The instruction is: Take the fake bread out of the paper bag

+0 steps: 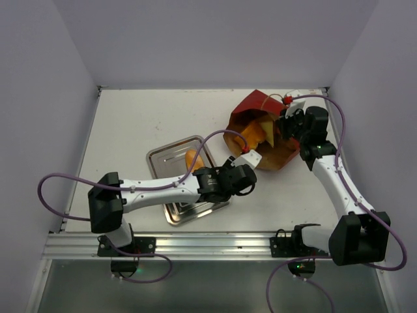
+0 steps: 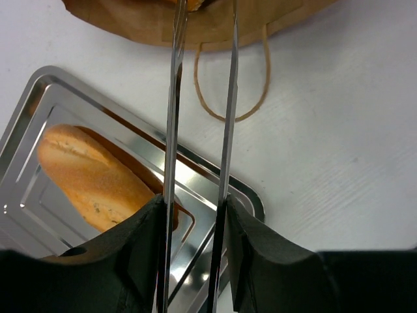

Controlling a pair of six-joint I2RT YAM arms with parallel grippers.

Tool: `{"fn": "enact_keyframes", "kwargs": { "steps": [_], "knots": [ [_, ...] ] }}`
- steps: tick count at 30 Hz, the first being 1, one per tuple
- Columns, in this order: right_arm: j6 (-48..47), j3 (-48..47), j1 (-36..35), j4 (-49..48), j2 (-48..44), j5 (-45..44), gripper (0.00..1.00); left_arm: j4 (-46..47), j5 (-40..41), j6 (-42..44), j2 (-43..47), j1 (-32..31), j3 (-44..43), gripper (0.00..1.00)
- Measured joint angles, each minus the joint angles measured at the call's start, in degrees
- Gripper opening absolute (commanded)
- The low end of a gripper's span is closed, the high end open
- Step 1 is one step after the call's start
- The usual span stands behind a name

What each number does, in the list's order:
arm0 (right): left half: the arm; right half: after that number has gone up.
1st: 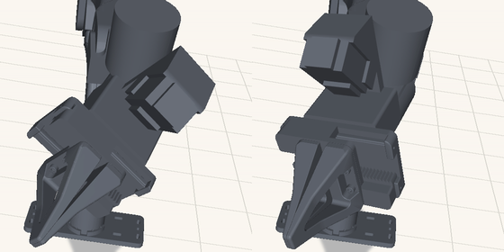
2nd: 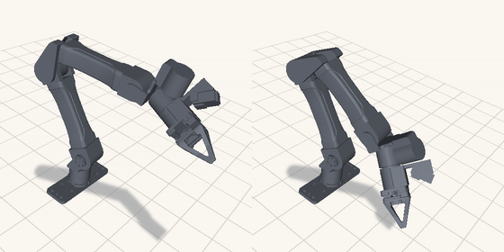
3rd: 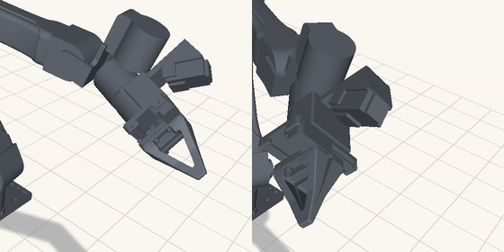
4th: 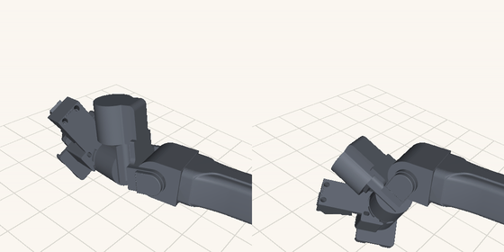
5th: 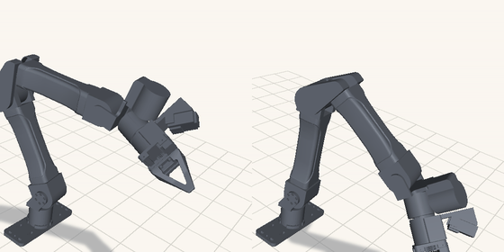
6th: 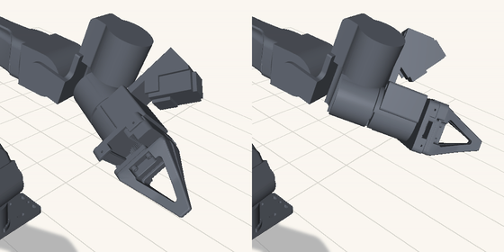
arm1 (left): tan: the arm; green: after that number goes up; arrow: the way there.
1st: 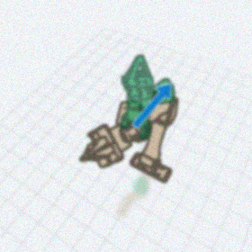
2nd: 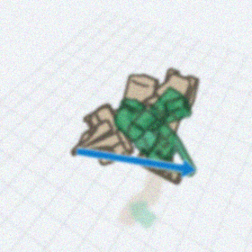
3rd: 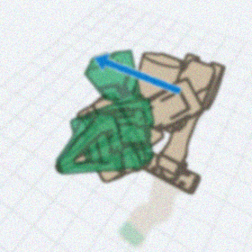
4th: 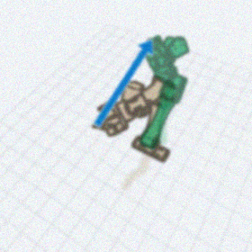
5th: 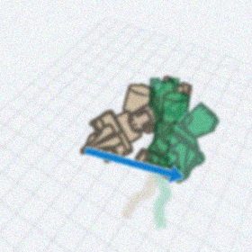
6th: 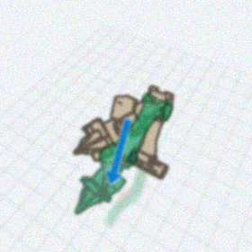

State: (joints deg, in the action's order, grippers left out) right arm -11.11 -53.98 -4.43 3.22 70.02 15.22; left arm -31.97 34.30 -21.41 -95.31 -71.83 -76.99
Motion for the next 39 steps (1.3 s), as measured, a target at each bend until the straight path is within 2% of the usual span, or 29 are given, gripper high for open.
{"fn": "enact_keyframes", "kwargs": {
  "steps": [11, 26, 39],
  "knots": [
    [0.0, 0.0, 0.3, 0.0, 0.0, 0.7, 0.0, 1.9, 9.5, 2.1, -5.9, -1.0, -0.1, 0.45],
    [0.0, 0.0, 0.3, 0.0, 0.0, 0.8, 0.0, 6.3, 11.0, 4.5, -10.3, -1.6, -2.7, 0.46],
    [0.0, 0.0, 0.3, 0.0, 0.0, 0.8, 0.0, 5.6, 13.3, 4.5, -15.5, -1.4, -7.0, 0.47]
  ]
}}
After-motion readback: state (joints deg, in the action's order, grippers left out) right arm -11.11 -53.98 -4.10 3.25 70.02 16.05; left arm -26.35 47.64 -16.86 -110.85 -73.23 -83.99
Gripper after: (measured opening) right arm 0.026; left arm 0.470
